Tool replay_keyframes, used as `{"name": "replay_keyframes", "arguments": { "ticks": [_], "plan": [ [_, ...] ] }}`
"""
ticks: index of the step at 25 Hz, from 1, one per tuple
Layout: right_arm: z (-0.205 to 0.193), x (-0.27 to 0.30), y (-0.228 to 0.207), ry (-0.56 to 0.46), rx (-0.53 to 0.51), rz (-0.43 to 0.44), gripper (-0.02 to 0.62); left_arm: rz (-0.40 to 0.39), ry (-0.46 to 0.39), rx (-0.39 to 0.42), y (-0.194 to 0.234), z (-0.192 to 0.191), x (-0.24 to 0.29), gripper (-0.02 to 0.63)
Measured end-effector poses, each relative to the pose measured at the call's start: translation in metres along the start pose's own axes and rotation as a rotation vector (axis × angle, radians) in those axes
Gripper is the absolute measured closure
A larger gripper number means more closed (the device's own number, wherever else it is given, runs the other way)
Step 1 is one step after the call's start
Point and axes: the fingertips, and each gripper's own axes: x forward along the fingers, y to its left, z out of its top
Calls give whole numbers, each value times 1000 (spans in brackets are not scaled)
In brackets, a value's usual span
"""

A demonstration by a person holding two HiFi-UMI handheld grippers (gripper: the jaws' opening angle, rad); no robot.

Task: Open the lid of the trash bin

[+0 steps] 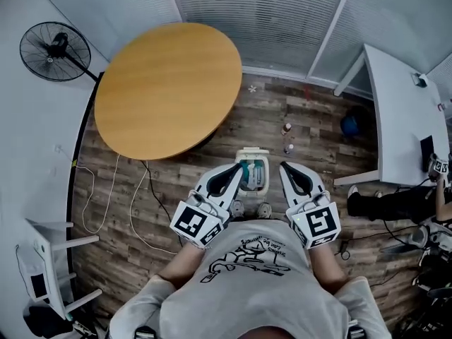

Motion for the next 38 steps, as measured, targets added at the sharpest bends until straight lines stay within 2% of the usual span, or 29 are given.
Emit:
{"name": "replay_keyframes", "arguments": {
  "ticks": [8,13,22,38],
  "plan": [
    [48,-23,13,-57,-27,20,589,-10,-17,23,-17,43,-11,586],
    [68,-29,15,-105,-18,30,589,-24,-30,44,-23,56,-12,586],
    [77,-34,8,-147,-9,22,591,-41,-50,51,-32,59,-3,586],
    [77,-35,-6,-148,-11,17,591,-44,-36,37,-32,54,11,586]
  ]
}}
